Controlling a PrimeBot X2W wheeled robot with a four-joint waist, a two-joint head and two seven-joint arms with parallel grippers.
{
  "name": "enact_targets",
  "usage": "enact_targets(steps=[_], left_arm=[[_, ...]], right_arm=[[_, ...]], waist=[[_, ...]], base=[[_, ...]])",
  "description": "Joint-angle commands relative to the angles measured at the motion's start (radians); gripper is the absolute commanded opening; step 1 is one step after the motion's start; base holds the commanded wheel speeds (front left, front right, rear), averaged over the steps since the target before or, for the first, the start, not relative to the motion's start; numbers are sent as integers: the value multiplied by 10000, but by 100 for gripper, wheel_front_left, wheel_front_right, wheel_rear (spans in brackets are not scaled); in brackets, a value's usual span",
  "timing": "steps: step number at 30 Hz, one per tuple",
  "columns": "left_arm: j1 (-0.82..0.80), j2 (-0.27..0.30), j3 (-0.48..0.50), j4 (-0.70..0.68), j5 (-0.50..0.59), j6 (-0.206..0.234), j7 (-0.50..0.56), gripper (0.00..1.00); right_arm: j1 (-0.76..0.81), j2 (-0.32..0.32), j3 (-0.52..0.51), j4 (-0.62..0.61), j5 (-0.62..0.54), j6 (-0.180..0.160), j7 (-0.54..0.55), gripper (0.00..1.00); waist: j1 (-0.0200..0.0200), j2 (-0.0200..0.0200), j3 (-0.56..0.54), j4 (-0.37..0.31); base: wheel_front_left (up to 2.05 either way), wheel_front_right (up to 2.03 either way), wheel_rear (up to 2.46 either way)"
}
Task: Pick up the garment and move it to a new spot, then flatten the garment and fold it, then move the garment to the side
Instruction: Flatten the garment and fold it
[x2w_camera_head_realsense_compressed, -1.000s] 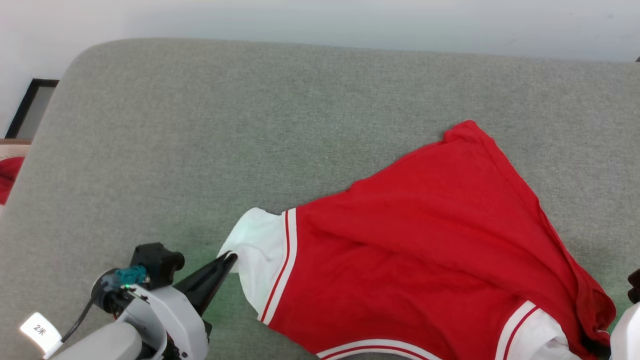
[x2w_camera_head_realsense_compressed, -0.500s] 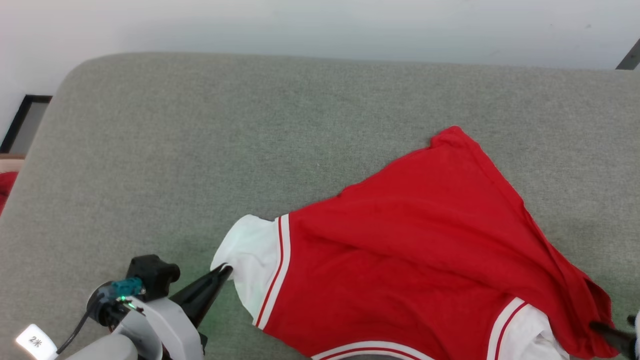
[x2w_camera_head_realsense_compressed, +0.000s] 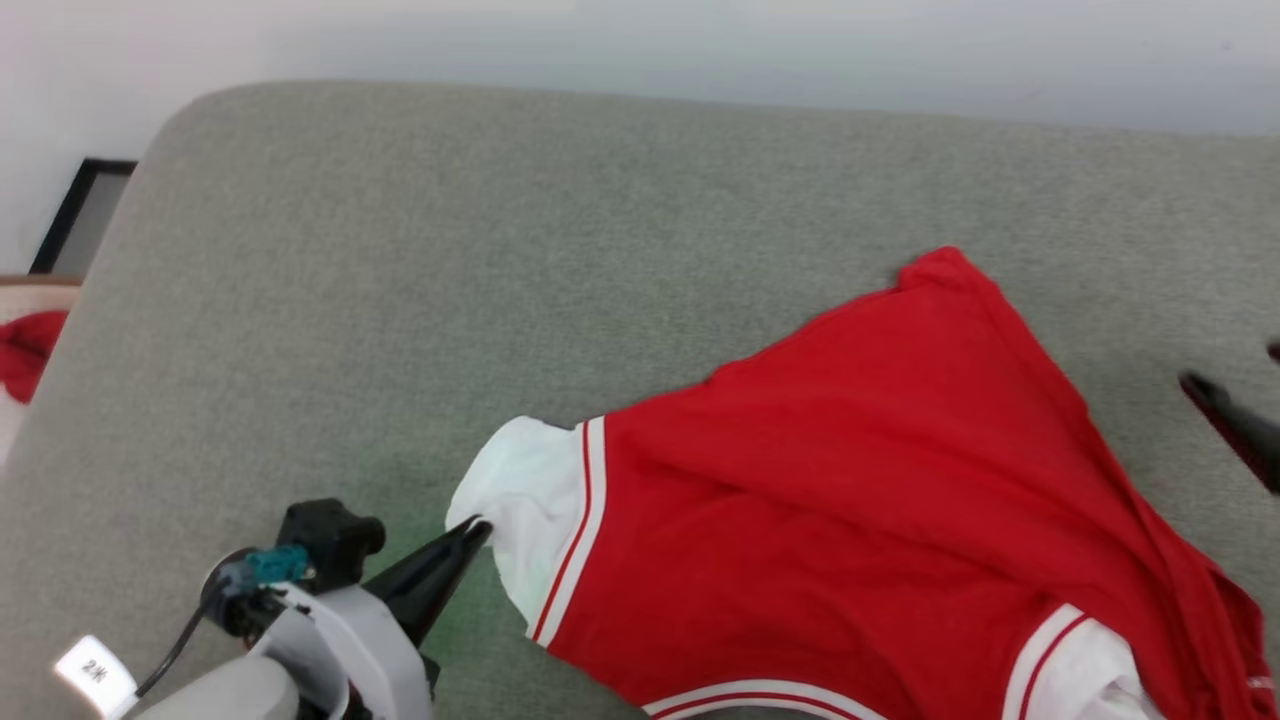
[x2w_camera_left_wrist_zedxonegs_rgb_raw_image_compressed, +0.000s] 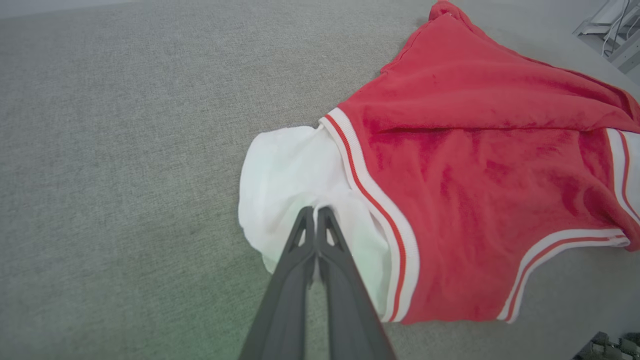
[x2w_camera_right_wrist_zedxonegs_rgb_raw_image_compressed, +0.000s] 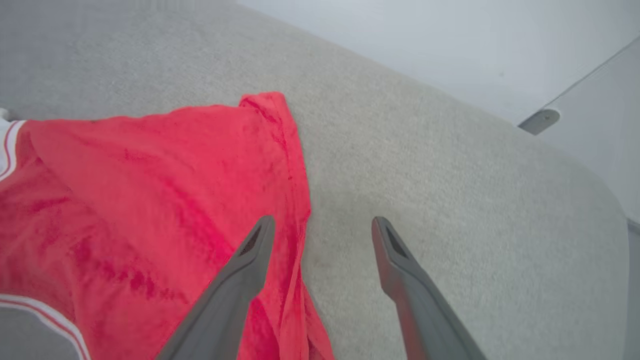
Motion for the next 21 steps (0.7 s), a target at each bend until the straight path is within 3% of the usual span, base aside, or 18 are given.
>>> enact_targets(steps=[1, 11, 21], left_arm=[[-117, -74, -11, 2, 53, -54, 12, 0], [-939, -763, -162, 339, 408, -451, 99, 0], [-1568, -1598, -398, 1063, 616, -899, -12, 0]], right_arm=[[-312, -72, 296, 313, -74, -7, -265, 100], [-4077, -715, 3691, 3979, 478, -7, -1898, 100], [-6601, -1076, 6620, 6739, 1595, -8, -1217, 100]], waist=[[0, 0, 208, 206], [0, 0, 1091, 1030], [0, 0, 1780, 1798]], base=[[0, 0, 0], [0, 0, 0], [0, 0, 0]])
